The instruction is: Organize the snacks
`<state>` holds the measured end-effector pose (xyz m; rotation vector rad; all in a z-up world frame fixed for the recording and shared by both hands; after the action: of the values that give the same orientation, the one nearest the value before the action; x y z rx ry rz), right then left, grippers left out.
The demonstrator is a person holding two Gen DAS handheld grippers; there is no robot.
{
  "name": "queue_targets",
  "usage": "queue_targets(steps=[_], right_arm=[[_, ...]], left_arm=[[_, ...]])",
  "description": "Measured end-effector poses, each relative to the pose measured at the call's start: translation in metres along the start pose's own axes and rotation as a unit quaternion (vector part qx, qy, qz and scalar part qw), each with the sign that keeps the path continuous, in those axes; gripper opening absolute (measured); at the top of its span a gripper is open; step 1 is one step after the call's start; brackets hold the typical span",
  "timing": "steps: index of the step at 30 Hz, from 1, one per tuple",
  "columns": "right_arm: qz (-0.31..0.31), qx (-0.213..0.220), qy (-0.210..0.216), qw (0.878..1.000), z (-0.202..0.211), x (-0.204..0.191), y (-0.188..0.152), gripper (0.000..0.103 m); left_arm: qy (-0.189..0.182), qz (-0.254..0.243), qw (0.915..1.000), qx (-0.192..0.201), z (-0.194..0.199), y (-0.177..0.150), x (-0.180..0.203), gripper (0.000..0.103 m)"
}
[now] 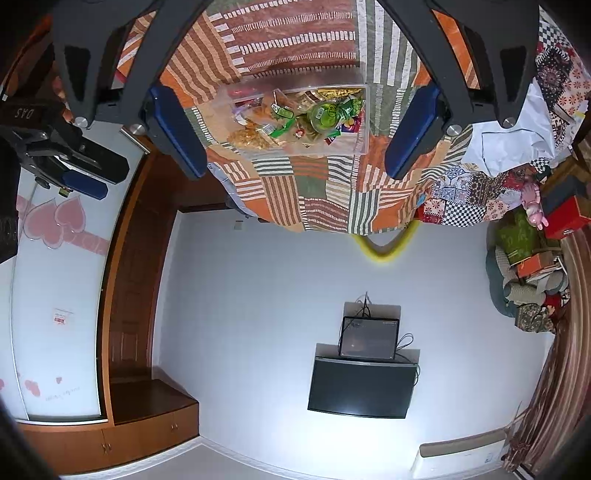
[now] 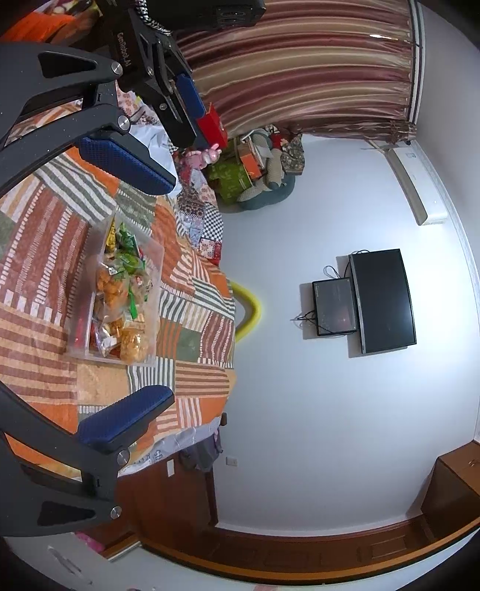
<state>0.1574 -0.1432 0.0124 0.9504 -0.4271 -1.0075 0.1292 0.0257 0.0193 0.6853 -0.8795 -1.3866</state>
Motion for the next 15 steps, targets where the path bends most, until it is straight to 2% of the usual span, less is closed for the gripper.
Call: queue_targets(steps=[15], right_arm=[[0.001, 0.004, -0.005, 1.0, 0.0044, -0.0001, -0.0028, 0.103]], left_arm=[[0.005, -0.002, 1.0, -0.001, -0.0029, -0.0049, 0.0018, 0.1]])
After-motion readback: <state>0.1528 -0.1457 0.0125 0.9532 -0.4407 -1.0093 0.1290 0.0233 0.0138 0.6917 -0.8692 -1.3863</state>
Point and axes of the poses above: each gripper's, at about its wrist camera, not at the fingertips, and z roughly against the way its jaws point, x to its right, y to its top, the point moved 6 cm from there along -z, roughly the way its jaws point, and after that the axes turned 15 degrees about -x, right-handed, at the moved point
